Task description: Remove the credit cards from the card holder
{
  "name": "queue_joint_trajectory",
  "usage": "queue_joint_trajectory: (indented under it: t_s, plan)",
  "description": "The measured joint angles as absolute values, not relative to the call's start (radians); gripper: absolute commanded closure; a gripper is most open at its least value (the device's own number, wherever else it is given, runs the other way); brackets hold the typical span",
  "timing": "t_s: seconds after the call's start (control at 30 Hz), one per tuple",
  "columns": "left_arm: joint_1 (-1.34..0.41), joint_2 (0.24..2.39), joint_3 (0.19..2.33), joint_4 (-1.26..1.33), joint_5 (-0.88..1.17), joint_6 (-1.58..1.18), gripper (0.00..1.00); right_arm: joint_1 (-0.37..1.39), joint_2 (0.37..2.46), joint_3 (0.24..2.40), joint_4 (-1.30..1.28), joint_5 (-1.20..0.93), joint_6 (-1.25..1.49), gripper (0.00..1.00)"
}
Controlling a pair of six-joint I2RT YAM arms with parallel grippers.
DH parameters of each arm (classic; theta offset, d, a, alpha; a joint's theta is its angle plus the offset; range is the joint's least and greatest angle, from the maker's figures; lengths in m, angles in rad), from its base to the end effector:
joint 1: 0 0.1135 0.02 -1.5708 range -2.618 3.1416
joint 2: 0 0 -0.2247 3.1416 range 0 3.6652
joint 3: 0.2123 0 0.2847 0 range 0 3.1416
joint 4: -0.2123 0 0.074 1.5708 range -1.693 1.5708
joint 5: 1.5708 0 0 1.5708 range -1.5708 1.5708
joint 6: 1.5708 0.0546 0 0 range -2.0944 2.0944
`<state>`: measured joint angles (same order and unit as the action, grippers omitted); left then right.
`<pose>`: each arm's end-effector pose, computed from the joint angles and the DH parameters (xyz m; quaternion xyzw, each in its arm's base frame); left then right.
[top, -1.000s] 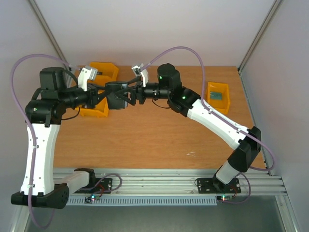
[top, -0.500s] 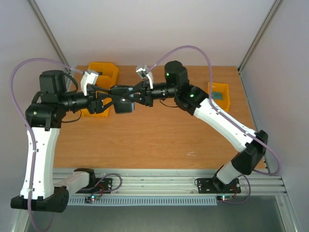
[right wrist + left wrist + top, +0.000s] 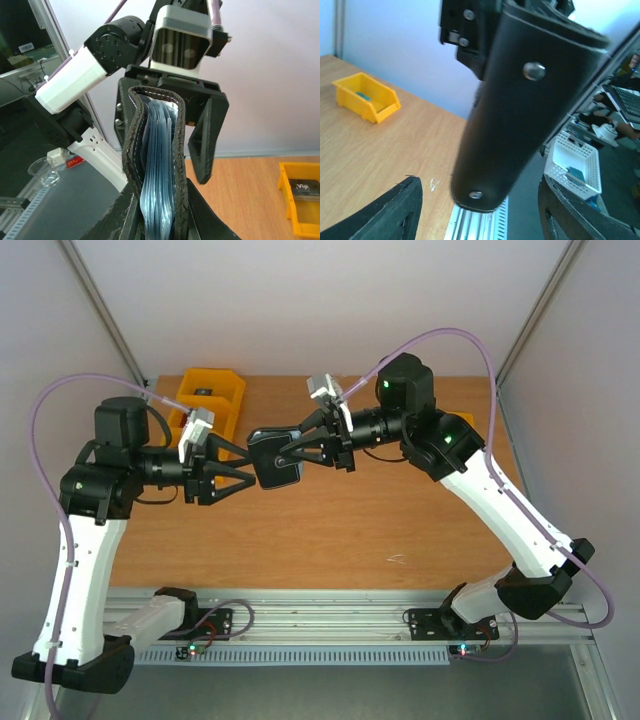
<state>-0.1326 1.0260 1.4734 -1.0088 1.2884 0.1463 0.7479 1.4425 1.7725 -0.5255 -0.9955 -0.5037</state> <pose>0.1953 -0.0790 0.4327 0.3849 0.6527 -0.5230 0.3902 0.2158 0.2627 0.4631 -0.6433 0.3728 0.4341 0.5086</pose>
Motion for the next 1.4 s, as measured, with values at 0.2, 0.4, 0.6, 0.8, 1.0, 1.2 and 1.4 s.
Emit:
queue_joint_trajectory:
  t_s: [0.2,0.4,0.6,0.8,1.0,1.2,1.4]
  plan:
    - [-0.212,1.025,1.46,-0.989,1.286,0.191,0.56,0.748,1.453,1.783,-0.525,-0.997,-0.503,0.99]
    - [-0.239,1.023,1.397,-0.845,1.226,0.066,0.99,0.742,1.463,1.787,-0.533,-0.984,-0.496,0.99]
    - [-0.247,1.009,1.352,-0.7,1.188,-0.093,1.0,0.736,1.464,1.819,-0.576,-0.884,-0.496,0.48]
    - [-0.251,1.007,1.348,-0.704,0.907,-0.199,1.0,0.75,1.463,1.828,-0.638,-0.422,-0.502,0.54]
    - [-0.245,1.009,1.346,-0.744,0.649,-0.24,1.0,0.808,1.464,1.845,-0.709,-0.011,-0.472,0.57]
    - [-0.245,1.016,1.342,-0.76,0.553,-0.261,1.0,0.926,1.542,1.903,-0.712,0.027,-0.464,0.54]
    - [-0.241,1.02,1.33,-0.761,0.541,-0.274,1.0,0.928,1.697,2.001,-0.708,-0.017,-0.437,0.54]
